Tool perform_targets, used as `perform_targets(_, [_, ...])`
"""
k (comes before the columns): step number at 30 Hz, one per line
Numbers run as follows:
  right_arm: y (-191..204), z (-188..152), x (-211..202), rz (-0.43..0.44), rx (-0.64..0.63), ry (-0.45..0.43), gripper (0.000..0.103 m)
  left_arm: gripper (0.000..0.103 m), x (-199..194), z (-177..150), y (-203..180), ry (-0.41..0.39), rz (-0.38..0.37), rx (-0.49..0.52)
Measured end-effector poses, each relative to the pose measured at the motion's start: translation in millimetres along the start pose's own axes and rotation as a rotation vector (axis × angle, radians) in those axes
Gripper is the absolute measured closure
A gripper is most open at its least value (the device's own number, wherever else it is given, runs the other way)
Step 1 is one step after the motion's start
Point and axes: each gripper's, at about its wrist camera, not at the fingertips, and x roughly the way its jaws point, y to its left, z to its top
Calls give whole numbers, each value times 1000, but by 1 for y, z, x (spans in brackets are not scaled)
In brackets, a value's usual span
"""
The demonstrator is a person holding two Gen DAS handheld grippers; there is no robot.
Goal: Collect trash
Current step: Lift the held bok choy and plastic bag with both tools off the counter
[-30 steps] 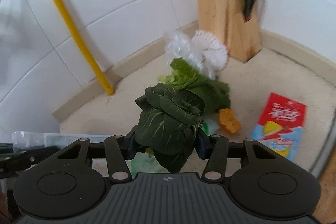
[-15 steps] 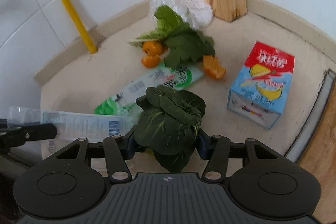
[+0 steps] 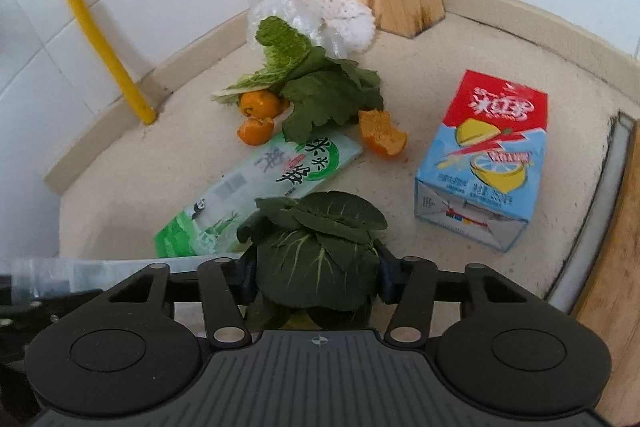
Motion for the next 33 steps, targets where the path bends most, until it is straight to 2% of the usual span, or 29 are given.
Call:
perform_targets(11, [18,1,-33,28,-22,-81,46,101,-36,4,-5,-91,15,17])
perform_targets(33, [53,2,-54,54,-85,-135,46,101,-70,1,-10,-183,45,58])
